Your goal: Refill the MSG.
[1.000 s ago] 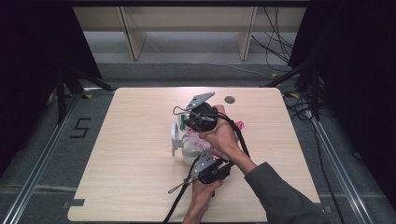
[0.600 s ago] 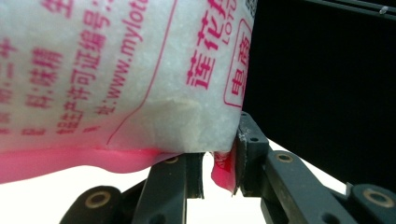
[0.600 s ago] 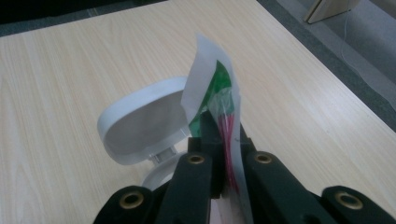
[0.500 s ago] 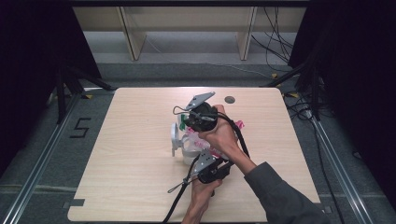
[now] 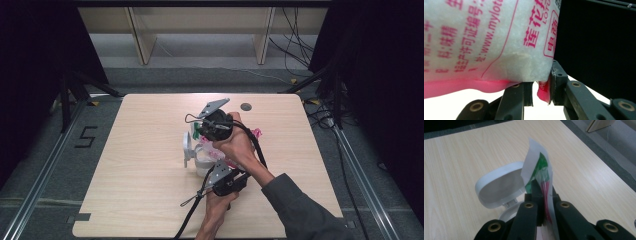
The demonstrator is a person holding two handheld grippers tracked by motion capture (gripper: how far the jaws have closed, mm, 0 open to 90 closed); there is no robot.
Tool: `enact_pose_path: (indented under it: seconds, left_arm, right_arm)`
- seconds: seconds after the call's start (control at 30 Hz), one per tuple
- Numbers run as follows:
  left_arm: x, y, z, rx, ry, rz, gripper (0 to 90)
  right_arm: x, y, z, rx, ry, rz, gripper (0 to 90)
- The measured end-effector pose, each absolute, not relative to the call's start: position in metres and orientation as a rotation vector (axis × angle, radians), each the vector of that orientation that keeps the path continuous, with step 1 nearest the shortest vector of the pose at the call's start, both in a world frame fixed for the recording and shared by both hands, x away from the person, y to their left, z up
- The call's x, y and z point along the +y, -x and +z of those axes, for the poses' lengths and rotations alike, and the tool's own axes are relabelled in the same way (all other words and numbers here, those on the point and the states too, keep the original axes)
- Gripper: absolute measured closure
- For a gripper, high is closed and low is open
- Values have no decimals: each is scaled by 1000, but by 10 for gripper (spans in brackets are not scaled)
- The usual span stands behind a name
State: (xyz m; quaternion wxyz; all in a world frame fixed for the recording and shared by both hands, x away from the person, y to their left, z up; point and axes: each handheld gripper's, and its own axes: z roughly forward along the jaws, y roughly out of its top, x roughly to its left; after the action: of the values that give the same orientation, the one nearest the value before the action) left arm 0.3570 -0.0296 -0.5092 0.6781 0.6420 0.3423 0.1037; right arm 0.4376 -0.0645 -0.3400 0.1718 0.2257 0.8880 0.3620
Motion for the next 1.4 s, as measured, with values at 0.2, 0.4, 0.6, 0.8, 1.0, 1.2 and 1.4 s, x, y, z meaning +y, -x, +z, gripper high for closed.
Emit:
enact_pose_path:
  seconds: [0.2,0.4,0.6,0.8,1.0,1.2,1.4]
  left_arm:
    - [-30,-357,-510,767,-1444,226,754]
    - [-30,-357,-509,766,-1444,232,754]
    - [-29,-356,-510,769,-1447,233,755]
    - [-30,-355,-510,773,-1442,235,755]
    - [-31,-355,-509,766,-1439,230,754]
    - [-30,-355,-509,760,-1440,231,755]
    - [-29,-355,-509,763,-1443,235,755]
  right_arm:
    - [-66,-439,-341,2516,-642,1023,900]
    - [-65,-438,-341,2516,-692,1034,900]
    - [-64,-438,-342,2533,-703,1022,900]
    - [-65,-440,-342,2528,-706,1029,900]
    - [-65,-441,-341,2528,-648,1001,900]
    - [-64,-438,-341,2521,-710,1021,900]
    - [-64,-439,-342,2530,-693,1016,900]
